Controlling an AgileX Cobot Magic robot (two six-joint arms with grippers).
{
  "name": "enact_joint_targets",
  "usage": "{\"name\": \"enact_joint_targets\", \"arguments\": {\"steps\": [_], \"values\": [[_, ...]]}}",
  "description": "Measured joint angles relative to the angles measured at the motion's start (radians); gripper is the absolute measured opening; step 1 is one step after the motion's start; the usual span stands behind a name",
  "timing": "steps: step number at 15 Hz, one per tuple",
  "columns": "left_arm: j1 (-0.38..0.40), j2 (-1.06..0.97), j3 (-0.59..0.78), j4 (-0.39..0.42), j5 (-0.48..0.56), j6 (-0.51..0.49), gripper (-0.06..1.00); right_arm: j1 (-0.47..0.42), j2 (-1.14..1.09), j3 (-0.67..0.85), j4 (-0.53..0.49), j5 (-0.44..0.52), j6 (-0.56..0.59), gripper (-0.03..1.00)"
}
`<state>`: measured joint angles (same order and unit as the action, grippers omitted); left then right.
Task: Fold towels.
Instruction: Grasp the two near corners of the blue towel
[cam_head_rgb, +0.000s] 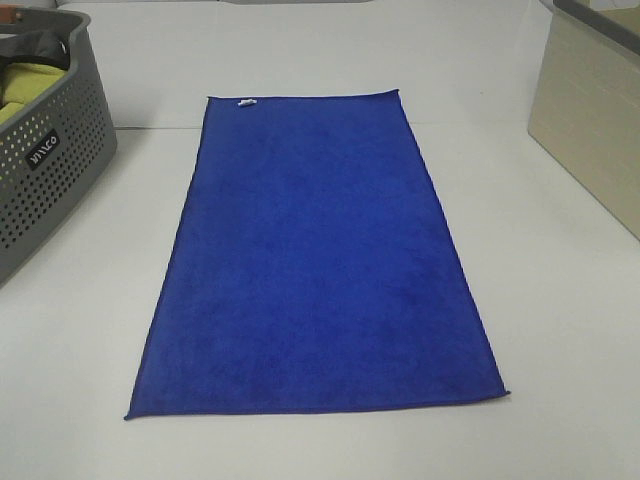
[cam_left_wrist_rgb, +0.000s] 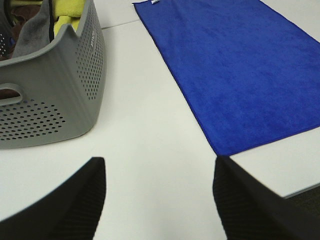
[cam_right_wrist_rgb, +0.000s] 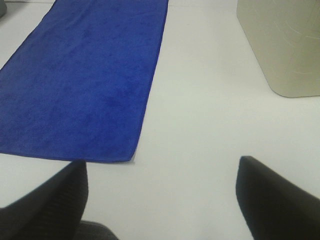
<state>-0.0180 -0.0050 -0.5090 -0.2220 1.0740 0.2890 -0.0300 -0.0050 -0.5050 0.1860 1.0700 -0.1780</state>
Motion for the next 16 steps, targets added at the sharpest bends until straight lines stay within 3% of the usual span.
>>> {"name": "enact_joint_targets", "arguments": {"steps": [16], "values": [[0.0,0.0,0.0,0.0,0.0,0.0,0.6,0.0,0.0,0.0,0.0,0.0,0.0,0.77]]}}
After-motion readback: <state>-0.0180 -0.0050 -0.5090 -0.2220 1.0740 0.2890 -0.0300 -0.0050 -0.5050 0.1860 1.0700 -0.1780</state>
